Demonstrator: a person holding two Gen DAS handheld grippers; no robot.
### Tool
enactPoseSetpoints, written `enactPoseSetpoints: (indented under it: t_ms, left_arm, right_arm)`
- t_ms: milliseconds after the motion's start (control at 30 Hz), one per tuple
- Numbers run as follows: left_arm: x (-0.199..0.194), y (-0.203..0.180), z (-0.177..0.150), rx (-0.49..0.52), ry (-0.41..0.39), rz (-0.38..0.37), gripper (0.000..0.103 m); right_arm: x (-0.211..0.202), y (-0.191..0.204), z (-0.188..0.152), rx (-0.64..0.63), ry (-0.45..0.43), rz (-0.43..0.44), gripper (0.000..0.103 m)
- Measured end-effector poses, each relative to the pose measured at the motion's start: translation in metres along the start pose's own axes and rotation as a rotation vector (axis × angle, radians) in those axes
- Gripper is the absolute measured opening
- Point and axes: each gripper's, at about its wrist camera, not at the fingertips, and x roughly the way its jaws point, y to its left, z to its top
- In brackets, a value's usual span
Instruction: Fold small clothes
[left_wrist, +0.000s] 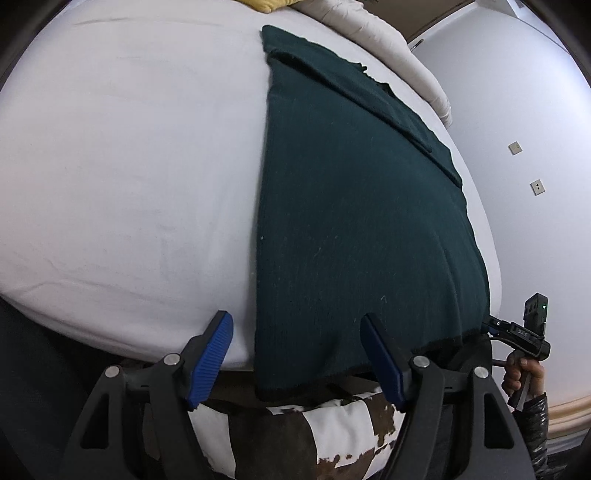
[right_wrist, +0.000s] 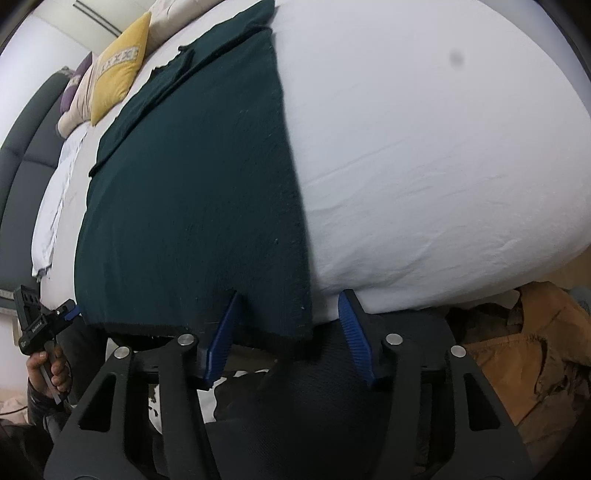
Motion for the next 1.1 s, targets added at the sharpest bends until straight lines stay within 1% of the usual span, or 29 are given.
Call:
enactPoseSetpoints:
  t_ms: [33,100,133,167,200,233,267,300,400,467,567,667,767,800,967,1033,1100]
  left_arm:
    - [0.000,-0.002,0.000,0.005,0.001,0.007,0.074]
    - [0.000,-0.003,-0.002,0.019,0.006,0.018,0.072]
    - [0.000,-0.004,-0.003,0.024,0.007,0.025,0.070]
    - [0.000,-0.005,-0.004,0.031,0.011,0.043,0.058]
    - [0.002,-0.006,-0.004,0.033,0.015,0.056,0.050]
    - [0.004,-0.005,-0.005,0.029,0.025,0.065,0.032]
    - [0.005,-0.003,-0.005,0.021,0.032,0.066,0.012]
    - [0.006,-0.001,-0.006,0.015,0.042,0.057,0.006]
    - [0.003,-0.003,-0.009,0.034,0.036,0.058,0.006]
    - [-0.001,-0.003,-0.008,0.039,0.034,0.048,0.006]
    - [-0.013,0.000,-0.006,0.025,0.022,-0.003,0.006]
    - [-0.029,0.004,0.000,-0.008,-0.007,-0.078,0.006]
    - [-0.046,0.006,0.014,-0.064,-0.059,-0.180,0.006]
    - [-0.051,0.007,0.018,-0.076,-0.075,-0.206,0.006]
    - [-0.068,0.008,0.052,-0.153,-0.149,-0.333,0.006]
    - [-0.069,0.005,0.066,-0.181,-0.172,-0.368,0.006]
    - [-0.071,0.006,0.083,-0.207,-0.192,-0.401,0.006]
  right_arm:
    - [0.001,0.001,0.000,-0.004,0.004,-0.003,0.046]
    - [0.001,0.002,-0.003,-0.010,0.013,-0.001,0.034]
    - [0.002,0.002,-0.002,-0.012,0.017,0.002,0.031]
    - [0.003,0.002,-0.003,-0.014,0.020,0.003,0.024]
    - [0.004,0.003,-0.005,-0.016,0.023,0.004,0.018]
    - [0.005,0.004,-0.007,-0.019,0.023,0.006,0.015]
    - [0.006,0.006,-0.006,-0.021,0.021,0.008,0.009]
    - [0.006,0.007,-0.008,-0.023,0.014,0.008,0.008]
    - [0.002,0.011,-0.008,-0.035,-0.005,-0.001,0.006]
    - [-0.003,0.013,-0.010,-0.036,-0.018,0.012,0.006]
    - [-0.017,0.012,-0.008,-0.023,-0.053,0.056,0.006]
    - [-0.030,0.015,-0.004,-0.004,-0.090,0.124,0.006]
    - [-0.045,0.018,0.003,0.019,-0.139,0.207,0.006]
    - [-0.050,0.021,0.009,0.026,-0.159,0.239,0.006]
    - [-0.062,0.040,0.041,0.053,-0.225,0.338,0.006]
    - [-0.064,0.047,0.058,0.071,-0.255,0.378,0.006]
    - [-0.065,0.054,0.076,0.089,-0.274,0.397,0.006]
